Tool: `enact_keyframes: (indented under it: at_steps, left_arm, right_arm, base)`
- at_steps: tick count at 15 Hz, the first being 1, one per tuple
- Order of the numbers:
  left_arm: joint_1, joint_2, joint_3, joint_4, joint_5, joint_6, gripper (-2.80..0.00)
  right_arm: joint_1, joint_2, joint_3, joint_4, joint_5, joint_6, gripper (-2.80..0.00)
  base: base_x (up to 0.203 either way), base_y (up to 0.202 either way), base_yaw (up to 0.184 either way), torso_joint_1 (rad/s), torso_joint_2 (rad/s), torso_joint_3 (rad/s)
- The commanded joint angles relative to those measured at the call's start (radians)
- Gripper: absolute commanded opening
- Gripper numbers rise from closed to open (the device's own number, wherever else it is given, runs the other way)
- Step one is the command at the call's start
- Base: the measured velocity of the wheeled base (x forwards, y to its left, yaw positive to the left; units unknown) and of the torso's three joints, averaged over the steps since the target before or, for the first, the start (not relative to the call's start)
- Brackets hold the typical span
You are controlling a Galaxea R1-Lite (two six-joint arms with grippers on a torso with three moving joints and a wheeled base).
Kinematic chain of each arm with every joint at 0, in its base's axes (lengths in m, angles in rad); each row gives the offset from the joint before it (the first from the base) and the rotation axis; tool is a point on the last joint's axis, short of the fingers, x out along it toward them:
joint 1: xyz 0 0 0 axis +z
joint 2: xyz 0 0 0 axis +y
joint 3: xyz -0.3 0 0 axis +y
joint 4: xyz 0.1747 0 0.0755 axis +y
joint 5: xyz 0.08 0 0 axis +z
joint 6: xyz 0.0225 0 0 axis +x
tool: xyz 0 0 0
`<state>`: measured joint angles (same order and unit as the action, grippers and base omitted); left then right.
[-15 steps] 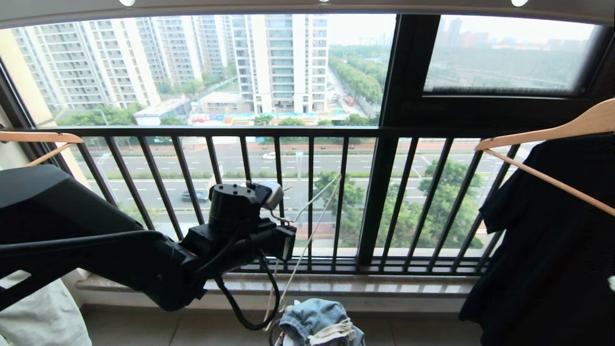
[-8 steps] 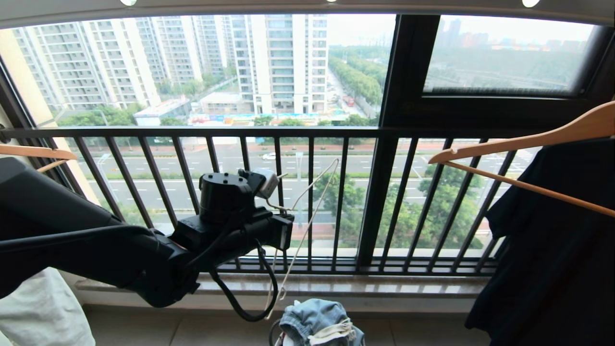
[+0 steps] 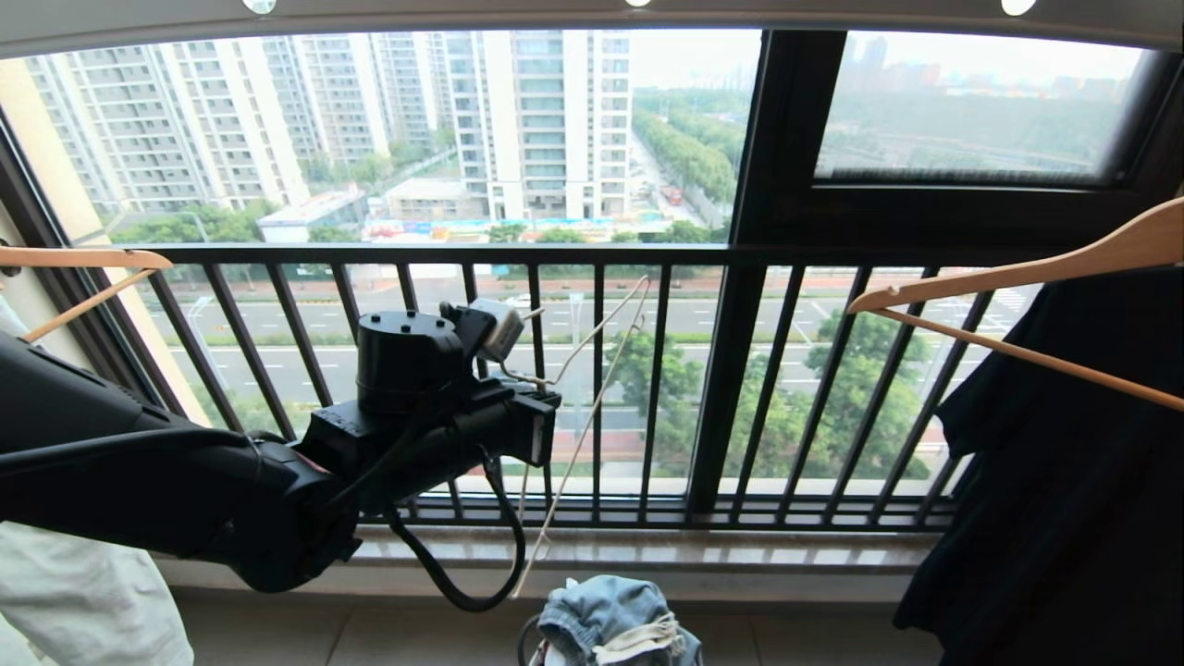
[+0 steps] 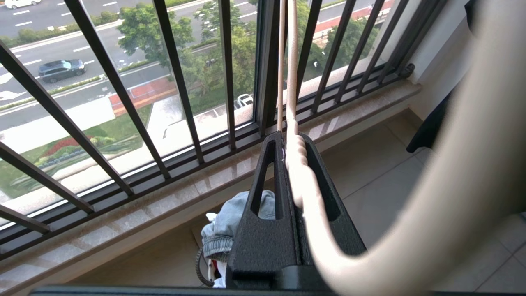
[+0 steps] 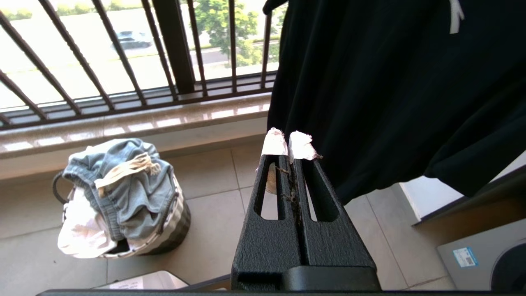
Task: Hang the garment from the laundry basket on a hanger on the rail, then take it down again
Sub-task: Hang the clothes rack on the clothesline
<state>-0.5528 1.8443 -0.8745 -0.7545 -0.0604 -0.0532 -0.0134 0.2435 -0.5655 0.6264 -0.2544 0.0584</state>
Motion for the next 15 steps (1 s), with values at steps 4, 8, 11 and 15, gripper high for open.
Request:
enact_keyframes:
  at_steps: [4,8,11,15]
  left_arm:
    - [-0.002,-0.086,0.005,0.190,-0.002,0.069,-2.80]
    - [-0.002,-0.271,-0.031,0.492,0.006,0.144,-2.80]
    - [-0.003,-0.437,-0.092,0.781,0.035,0.204,-2.80]
    - [-0.001,-0.506,-0.182,0.963,0.187,0.213,-2.80]
  right_arm:
    - [0.012,-0.237,0.324,-0.290,0.059,-0.094,-2.80]
    - [0.013,-0.243,0.511,-0.587,0.134,-0.106,-2.80]
    - [0.013,-0.244,0.524,-0.598,0.211,-0.129,-2.80]
    - [0.014,-0.242,0.547,-0.590,0.247,-0.083,-2.80]
  base:
    - [0.000,0.000,0.000,0.000,0.00,0.000]
    - [0.000,0.000,0.000,0.000,0.00,0.000]
    - [0.000,0.000,0.000,0.000,0.00,0.000]
    - [0.000,0.000,0.000,0.000,0.00,0.000]
